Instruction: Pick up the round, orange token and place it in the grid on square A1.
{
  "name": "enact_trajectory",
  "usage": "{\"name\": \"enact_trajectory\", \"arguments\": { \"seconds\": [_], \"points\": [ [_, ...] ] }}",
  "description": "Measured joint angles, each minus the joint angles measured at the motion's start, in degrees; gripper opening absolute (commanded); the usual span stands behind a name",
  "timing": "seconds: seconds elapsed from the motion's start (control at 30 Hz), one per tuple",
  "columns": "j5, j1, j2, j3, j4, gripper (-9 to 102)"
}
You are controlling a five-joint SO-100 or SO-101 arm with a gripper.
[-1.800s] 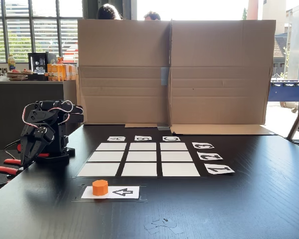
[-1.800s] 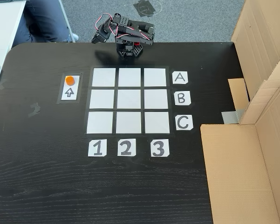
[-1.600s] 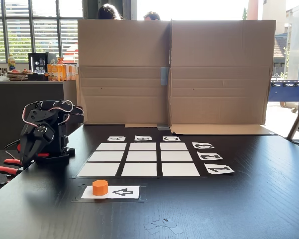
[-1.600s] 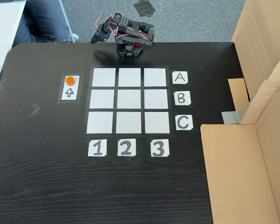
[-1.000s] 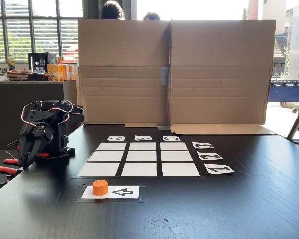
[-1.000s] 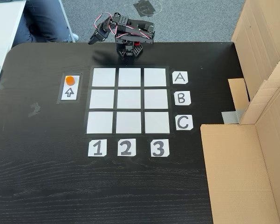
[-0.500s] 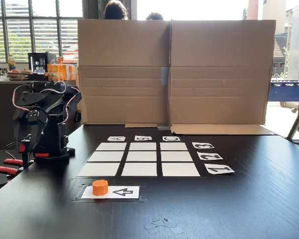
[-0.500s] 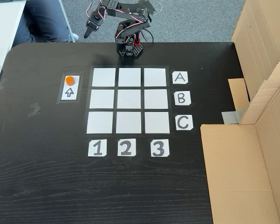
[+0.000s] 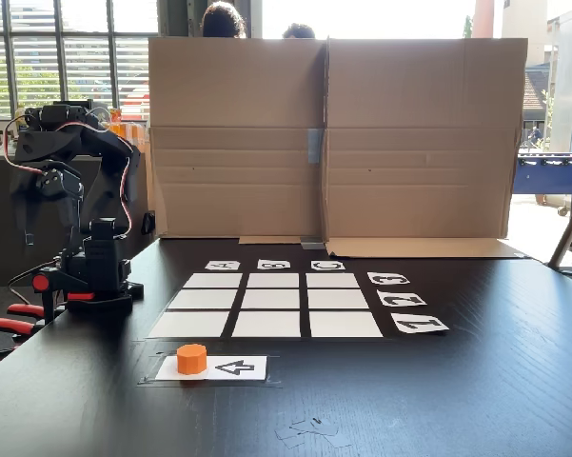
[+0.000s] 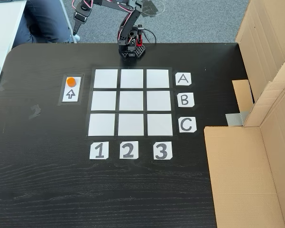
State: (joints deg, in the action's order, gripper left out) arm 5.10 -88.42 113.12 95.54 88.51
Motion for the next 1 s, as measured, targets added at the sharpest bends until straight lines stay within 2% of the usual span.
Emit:
{"name": "enact_trajectory", "arguments": {
  "seconds": [0.47,1.0],
  "points": [
    [7.65,16.35,-16.96,-12.83,0.0,33],
    [10.46,26.72,-36.65,-20.65,-0.09,37]
  ]
}}
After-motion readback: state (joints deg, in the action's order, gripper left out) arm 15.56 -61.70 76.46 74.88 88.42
